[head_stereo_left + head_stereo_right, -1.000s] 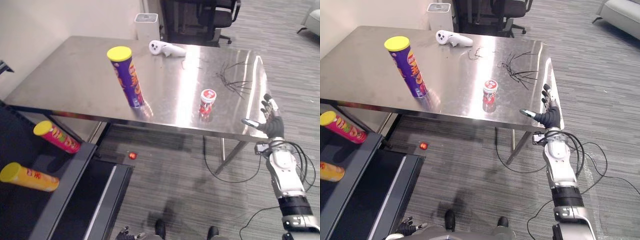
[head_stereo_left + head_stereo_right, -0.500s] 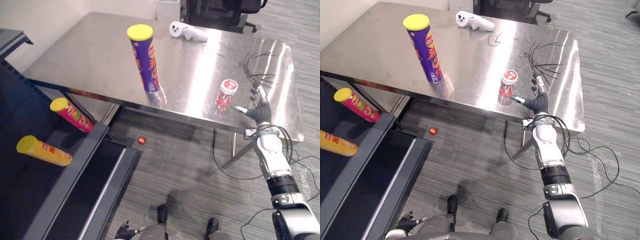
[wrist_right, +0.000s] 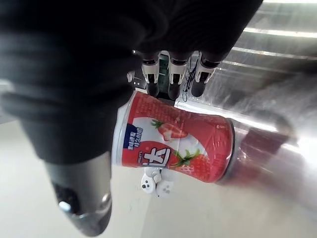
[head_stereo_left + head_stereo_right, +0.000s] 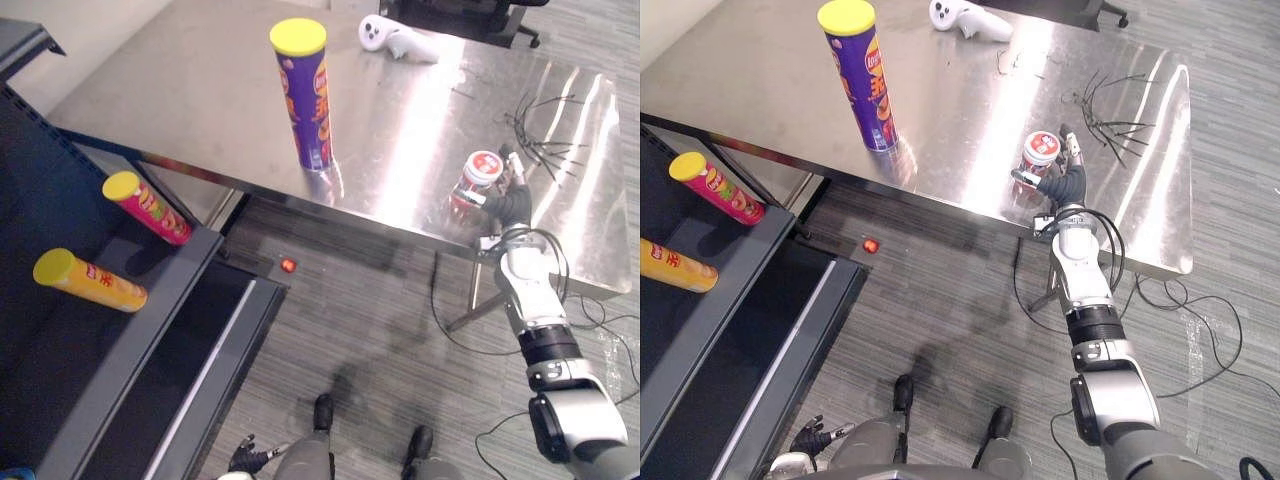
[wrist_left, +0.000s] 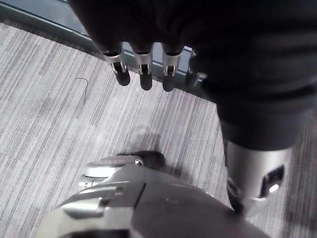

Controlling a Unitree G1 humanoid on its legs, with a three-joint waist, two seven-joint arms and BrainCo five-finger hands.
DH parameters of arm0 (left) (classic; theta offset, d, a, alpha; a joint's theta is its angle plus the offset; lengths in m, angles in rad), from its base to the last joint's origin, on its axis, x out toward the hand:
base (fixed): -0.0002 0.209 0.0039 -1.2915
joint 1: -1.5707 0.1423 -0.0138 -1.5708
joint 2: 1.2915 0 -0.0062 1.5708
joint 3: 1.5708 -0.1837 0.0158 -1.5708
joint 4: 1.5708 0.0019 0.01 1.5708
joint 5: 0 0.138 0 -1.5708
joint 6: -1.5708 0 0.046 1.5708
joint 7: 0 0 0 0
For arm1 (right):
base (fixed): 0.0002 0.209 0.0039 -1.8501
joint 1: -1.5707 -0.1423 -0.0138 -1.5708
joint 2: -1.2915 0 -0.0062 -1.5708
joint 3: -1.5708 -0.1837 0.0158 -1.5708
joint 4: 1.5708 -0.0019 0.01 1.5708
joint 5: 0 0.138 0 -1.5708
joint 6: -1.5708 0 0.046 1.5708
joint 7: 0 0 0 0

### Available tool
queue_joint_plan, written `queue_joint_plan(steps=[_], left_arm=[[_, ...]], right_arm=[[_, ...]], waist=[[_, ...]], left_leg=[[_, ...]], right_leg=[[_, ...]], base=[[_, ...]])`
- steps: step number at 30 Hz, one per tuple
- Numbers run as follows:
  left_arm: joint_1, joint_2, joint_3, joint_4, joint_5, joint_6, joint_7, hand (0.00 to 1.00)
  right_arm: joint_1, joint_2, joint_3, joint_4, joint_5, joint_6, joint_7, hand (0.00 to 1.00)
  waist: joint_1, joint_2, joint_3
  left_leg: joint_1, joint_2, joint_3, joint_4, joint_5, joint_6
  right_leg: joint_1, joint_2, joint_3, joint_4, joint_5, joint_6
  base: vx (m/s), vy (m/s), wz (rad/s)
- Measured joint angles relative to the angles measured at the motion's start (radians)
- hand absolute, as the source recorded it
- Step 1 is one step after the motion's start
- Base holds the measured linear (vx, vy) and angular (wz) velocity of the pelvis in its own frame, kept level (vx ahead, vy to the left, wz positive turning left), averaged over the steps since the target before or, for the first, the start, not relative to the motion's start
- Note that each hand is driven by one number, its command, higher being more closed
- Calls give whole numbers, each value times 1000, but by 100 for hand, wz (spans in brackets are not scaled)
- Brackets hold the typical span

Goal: Put the gum and the chips on the shelf.

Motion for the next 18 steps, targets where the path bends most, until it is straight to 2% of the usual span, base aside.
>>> queue_joint_plan(steps=[1, 9, 18], left_arm=[[0, 0, 0, -3, -1, 0, 1, 0], [0, 0, -2, -23, -5, 1, 8, 0], [-4, 0, -2, -27, -5, 1, 19, 0]], right_arm=[[-4, 0, 0, 0, 0, 0, -2, 100], [-51, 1, -2, 2, 0, 19, -30, 100], [-71, 17, -10, 0, -17, 18, -34, 100]], waist=[[0, 0, 4], [8, -1, 19], [21, -7, 39]], left_leg=[[-1, 0, 0, 0, 0, 0], [-16, -1, -4, 6, 1, 0], [-19, -1, -9, 2, 1, 0]], right_leg=[[-1, 0, 0, 0, 0, 0], [-9, 1, -3, -6, 0, 0], [-8, 1, -12, -7, 0, 0]], base=[[0, 0, 0], [28, -1, 0], [0, 2, 1]])
